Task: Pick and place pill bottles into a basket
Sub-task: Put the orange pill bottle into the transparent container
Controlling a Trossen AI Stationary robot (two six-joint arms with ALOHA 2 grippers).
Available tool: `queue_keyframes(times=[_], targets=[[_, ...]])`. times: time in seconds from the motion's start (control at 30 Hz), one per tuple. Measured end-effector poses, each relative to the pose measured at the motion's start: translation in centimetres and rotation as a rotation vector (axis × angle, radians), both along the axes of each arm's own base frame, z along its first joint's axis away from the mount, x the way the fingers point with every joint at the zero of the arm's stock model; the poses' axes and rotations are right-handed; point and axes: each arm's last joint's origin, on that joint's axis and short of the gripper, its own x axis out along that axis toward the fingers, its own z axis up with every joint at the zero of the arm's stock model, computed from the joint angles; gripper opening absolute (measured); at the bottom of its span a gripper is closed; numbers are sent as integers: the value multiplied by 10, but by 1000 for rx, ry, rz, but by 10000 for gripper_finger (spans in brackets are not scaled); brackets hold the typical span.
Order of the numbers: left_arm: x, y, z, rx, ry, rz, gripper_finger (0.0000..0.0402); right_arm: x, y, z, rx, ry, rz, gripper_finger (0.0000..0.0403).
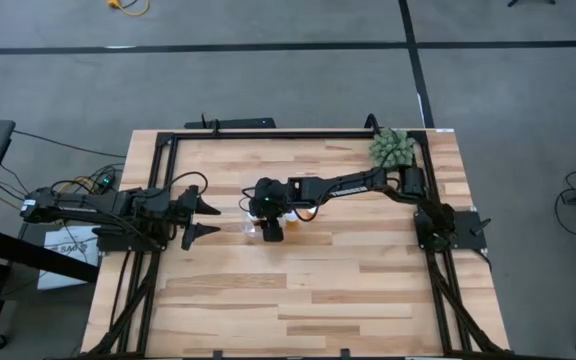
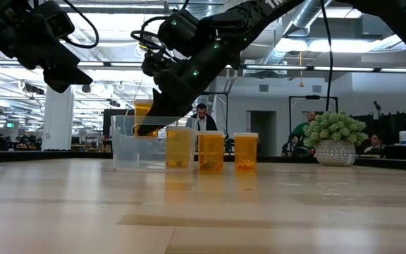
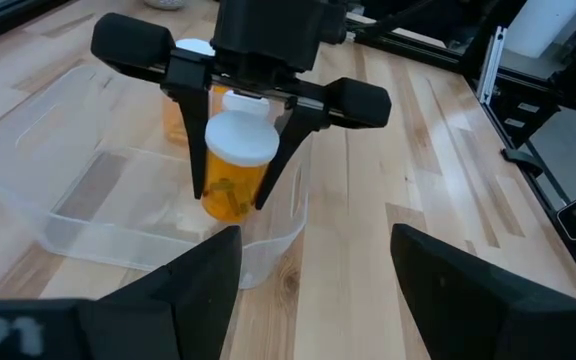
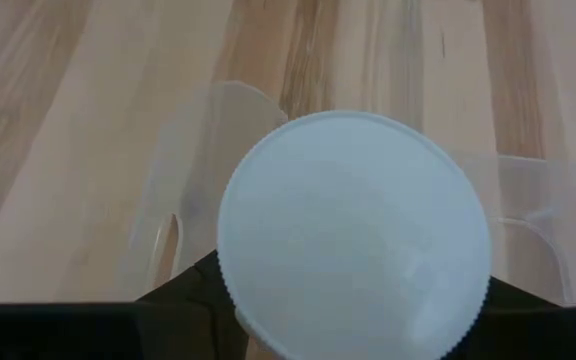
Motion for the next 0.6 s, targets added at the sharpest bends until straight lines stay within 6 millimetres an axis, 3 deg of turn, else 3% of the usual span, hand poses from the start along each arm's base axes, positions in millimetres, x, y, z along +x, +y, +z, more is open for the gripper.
queue_keyframes(times=[0.6], targets=[[0, 0, 0, 0, 0, 0, 247, 0, 0, 0, -2, 4, 9, 212]])
